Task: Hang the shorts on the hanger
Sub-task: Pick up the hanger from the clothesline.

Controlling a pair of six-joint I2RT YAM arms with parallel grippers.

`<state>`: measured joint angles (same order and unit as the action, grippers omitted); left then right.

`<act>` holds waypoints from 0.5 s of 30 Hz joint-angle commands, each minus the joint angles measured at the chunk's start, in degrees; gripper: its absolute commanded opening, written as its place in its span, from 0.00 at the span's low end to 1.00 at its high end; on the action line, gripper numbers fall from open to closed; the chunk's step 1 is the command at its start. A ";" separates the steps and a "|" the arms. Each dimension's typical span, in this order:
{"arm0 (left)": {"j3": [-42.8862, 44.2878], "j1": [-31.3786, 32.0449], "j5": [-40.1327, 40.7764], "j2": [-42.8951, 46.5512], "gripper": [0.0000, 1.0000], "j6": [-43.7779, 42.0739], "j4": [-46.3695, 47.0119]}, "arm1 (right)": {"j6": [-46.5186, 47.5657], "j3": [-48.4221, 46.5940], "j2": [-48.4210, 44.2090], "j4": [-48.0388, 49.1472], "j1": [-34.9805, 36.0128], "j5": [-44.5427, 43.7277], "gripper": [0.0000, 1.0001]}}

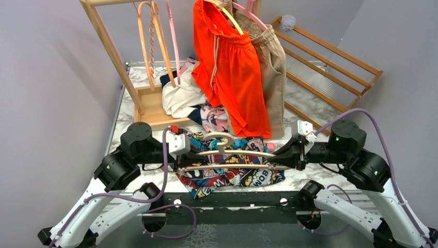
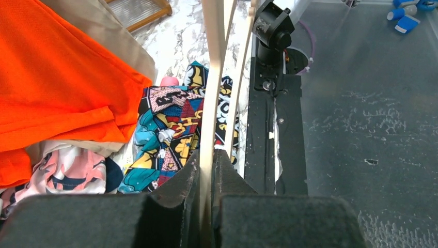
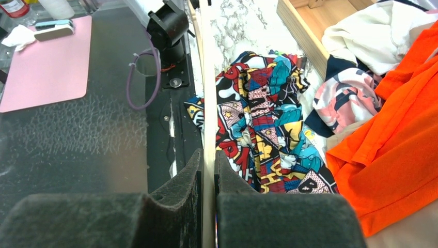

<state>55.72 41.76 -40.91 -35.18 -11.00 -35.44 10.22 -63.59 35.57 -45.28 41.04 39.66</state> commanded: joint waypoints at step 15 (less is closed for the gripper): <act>0.05 -0.39 -1.81 -3.42 0.00 -0.04 5.13 | -0.91 -10.47 9.18 2.74 1.85 -3.23 0.70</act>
<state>55.42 41.69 -41.15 -37.08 -10.98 -32.40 9.26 -69.89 41.65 -45.06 41.76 38.89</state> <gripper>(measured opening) 0.071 0.689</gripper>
